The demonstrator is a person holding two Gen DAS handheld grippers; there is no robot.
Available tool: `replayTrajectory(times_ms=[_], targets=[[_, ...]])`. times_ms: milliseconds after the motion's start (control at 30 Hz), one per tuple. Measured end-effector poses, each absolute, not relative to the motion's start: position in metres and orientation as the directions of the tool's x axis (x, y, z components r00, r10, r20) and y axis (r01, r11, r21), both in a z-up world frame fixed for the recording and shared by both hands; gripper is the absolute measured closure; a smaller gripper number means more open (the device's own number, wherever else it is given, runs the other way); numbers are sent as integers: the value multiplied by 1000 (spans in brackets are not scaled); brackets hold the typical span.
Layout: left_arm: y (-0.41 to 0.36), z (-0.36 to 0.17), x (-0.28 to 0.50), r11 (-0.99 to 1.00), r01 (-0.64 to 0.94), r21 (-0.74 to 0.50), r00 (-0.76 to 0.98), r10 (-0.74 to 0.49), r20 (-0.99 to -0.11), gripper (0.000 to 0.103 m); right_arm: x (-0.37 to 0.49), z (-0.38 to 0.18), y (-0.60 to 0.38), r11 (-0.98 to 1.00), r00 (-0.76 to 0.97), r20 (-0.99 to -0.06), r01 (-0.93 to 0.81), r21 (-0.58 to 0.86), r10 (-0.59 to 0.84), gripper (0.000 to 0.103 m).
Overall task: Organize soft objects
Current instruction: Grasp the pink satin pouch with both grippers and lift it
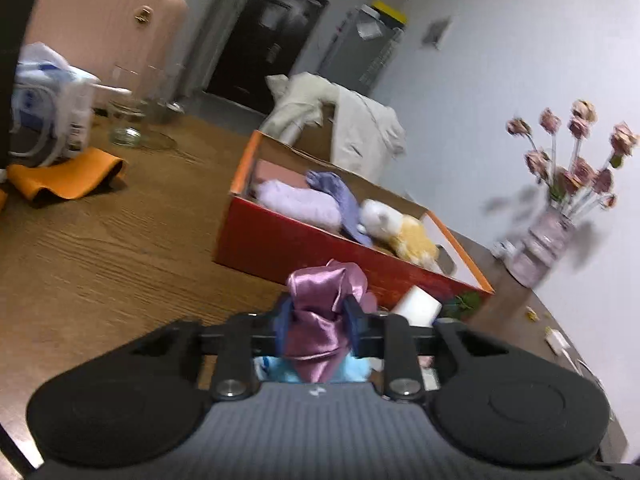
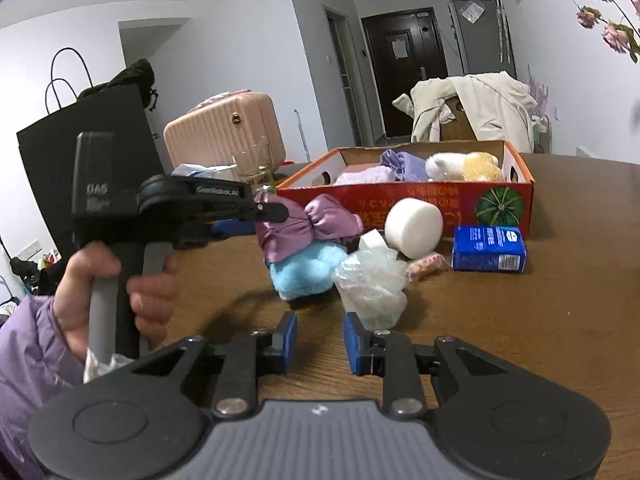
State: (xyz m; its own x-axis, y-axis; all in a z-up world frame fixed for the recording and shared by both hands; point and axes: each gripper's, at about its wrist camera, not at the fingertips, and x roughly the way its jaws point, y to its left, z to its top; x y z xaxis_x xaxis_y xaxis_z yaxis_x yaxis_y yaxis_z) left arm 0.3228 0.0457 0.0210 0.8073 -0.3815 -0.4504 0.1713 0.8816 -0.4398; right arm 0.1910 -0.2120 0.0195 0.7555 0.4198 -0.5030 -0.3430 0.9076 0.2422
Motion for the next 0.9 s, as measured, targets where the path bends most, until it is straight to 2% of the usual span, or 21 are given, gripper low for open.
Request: replayTrajectory(times_ms=[200, 233, 467, 533, 600, 667, 733, 800, 900], targets=[[71, 52, 263, 757, 292, -584, 801, -527, -283, 85, 194, 13, -209, 902, 747, -505, -350, 255, 432, 79], [75, 54, 253, 741, 300, -600, 788, -547, -281, 85, 193, 13, -209, 901, 747, -505, -350, 255, 433, 79], [90, 5, 215, 726, 228, -648, 630, -618, -470, 83, 189, 7, -225, 914, 757, -520, -272, 302, 397, 75], [95, -6, 215, 754, 197, -627, 644, -581, -497, 77, 187, 8, -225, 900, 748, -511, -287, 328, 424, 74], [99, -8, 214, 792, 149, -592, 683, -515, -517, 60, 187, 9, -219, 881, 733, -498, -318, 351, 463, 70], [104, -7, 212, 812, 116, -572, 720, -466, -515, 51, 188, 10, -211, 860, 718, -483, -350, 372, 501, 64], [108, -2, 205, 816, 124, -565, 740, -455, -496, 46, 193, 12, -203, 844, 709, -466, -380, 379, 529, 51], [106, 4, 198, 816, 152, -558, 747, -465, -476, 34, 201, 15, -197, 835, 705, -457, -393, 385, 542, 40], [97, 3, 193, 821, 189, -538, 740, -480, -472, 33, 220, 11, -190, 817, 689, -450, -403, 412, 568, 39]])
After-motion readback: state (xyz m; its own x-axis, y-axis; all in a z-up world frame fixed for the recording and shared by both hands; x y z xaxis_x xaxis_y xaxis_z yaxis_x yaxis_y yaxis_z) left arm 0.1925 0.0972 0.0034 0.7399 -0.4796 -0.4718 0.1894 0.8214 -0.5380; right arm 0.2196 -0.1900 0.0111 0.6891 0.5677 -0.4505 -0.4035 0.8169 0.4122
